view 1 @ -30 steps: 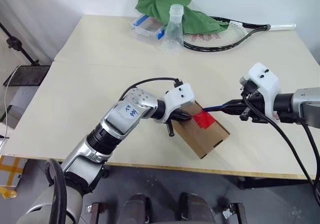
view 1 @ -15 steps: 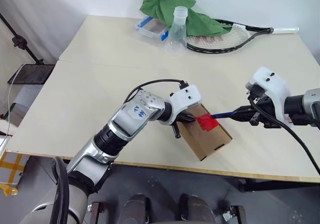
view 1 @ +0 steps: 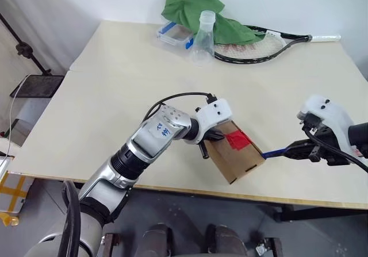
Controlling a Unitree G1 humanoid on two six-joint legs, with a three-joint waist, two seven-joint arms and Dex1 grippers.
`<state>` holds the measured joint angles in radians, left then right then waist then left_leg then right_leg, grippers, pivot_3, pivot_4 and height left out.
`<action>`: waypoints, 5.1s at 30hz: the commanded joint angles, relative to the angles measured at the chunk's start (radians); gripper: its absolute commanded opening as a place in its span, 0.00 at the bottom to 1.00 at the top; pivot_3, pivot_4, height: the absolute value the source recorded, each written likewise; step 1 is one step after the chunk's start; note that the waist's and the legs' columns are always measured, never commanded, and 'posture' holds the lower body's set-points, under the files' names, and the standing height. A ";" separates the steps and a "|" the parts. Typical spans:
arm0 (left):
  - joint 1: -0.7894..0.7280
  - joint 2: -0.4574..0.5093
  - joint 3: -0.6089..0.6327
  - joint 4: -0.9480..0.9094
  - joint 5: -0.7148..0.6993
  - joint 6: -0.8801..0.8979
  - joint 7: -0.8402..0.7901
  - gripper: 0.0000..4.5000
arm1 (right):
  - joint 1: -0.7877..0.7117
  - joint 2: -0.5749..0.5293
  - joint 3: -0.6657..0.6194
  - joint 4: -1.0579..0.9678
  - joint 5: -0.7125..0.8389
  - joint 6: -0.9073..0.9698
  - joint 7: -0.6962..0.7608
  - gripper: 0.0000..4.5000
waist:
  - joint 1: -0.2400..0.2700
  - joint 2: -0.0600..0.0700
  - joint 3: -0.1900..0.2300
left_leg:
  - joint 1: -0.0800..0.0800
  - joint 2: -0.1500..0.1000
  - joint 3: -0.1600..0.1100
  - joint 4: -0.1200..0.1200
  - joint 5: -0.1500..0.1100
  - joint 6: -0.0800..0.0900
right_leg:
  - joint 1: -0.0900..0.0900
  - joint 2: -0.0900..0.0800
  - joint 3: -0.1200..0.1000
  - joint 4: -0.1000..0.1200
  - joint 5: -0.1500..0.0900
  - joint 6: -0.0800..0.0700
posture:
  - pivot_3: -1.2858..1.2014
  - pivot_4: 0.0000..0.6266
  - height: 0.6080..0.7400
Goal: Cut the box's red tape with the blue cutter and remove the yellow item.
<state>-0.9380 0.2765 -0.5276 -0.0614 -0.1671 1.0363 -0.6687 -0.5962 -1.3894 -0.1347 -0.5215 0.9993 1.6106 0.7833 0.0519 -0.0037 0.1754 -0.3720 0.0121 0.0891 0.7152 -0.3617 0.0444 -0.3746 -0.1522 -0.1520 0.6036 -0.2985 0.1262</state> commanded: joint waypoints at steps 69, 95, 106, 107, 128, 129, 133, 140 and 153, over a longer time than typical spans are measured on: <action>0.205 0.202 0.300 -0.053 -0.126 0.100 -0.174 0.00 | -0.055 0.547 0.317 0.398 -0.600 -0.686 -0.029 0.00 | -0.022 0.014 0.015 | -0.017 -0.002 0.005 -0.004 0.002 0.000 | -0.021 0.003 -0.003 0.005 0.001 0.002 | 0.52 0.24 1.00; 0.143 0.164 0.317 0.046 -0.125 0.023 -0.066 0.00 | -0.122 0.536 0.398 0.213 -0.568 -0.479 0.086 0.00 | -0.026 0.013 0.015 | -0.019 -0.002 0.004 0.000 0.001 0.000 | -0.021 0.003 -0.005 0.007 0.002 0.002 | 0.52 0.24 1.00; 0.156 0.188 0.279 -0.030 -0.173 0.067 -0.128 0.00 | -0.126 0.561 0.380 0.241 -0.591 -0.521 0.068 0.00 | -0.026 0.013 0.015 | -0.019 -0.002 0.004 0.000 0.002 0.000 | -0.021 0.003 -0.005 0.007 0.002 0.002 | 0.52 0.24 1.00; 0.157 0.187 0.279 -0.031 -0.174 0.069 -0.127 0.00 | -0.126 0.571 0.376 0.251 -0.598 -0.535 0.061 0.00 | -0.027 0.013 0.015 | -0.019 -0.002 0.004 0.000 0.002 0.000 | -0.021 0.003 -0.005 0.007 0.001 0.002 | 0.52 0.24 1.00; 0.046 0.198 0.378 0.137 -0.129 -0.190 -0.101 0.00 | -0.182 0.619 0.170 0.290 -0.606 -0.433 -0.109 0.75 | -0.027 0.013 0.015 | -0.019 -0.002 0.004 0.000 0.001 0.000 | -0.021 0.003 -0.005 0.007 0.001 0.002 | 0.52 0.24 1.00; 0.034 0.190 0.363 0.158 -0.119 -0.206 -0.104 0.00 | -0.187 0.632 0.170 0.298 -0.609 -0.435 -0.117 0.81 | -0.028 0.013 0.015 | -0.019 -0.002 0.004 0.000 0.001 0.000 | -0.021 0.003 -0.005 0.007 0.001 0.002 | 0.52 0.24 1.00; 0.011 0.170 0.332 0.202 -0.098 -0.252 -0.123 0.00 | -0.184 0.649 0.193 0.306 -0.620 -0.453 -0.127 0.99 | -0.028 0.013 0.015 | -0.019 -0.003 0.005 0.000 0.002 0.000 | -0.022 0.003 -0.005 0.007 0.002 0.002 | 0.52 0.24 1.00; -0.006 0.153 0.269 0.204 -0.090 -0.290 -0.208 0.00 | -0.154 0.682 0.233 0.354 -0.645 -0.499 -0.138 0.99 | -0.028 0.013 0.015 | -0.019 -0.007 0.005 0.000 0.002 0.000 | -0.022 0.003 -0.004 0.008 0.001 0.002 | 0.52 0.24 1.00; -0.024 0.140 0.197 0.222 -0.047 -0.324 -0.282 0.00 | -0.141 0.653 0.266 0.363 -0.660 -0.523 -0.116 0.99 | -0.028 0.013 0.015 | -0.018 -0.008 0.005 0.000 0.002 0.000 | -0.022 0.003 -0.004 0.009 0.001 0.002 | 0.52 0.24 1.00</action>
<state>-0.9393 0.4147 -0.3095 0.1731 -0.2306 0.7379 -0.9284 -0.7539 -0.7195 0.1127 -0.1630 0.3598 1.0877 0.6654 0.0239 0.0097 0.1904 -0.3904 0.0041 0.0938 0.7152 -0.3602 0.0446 -0.3964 -0.1495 -0.1561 0.6123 -0.2970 0.1285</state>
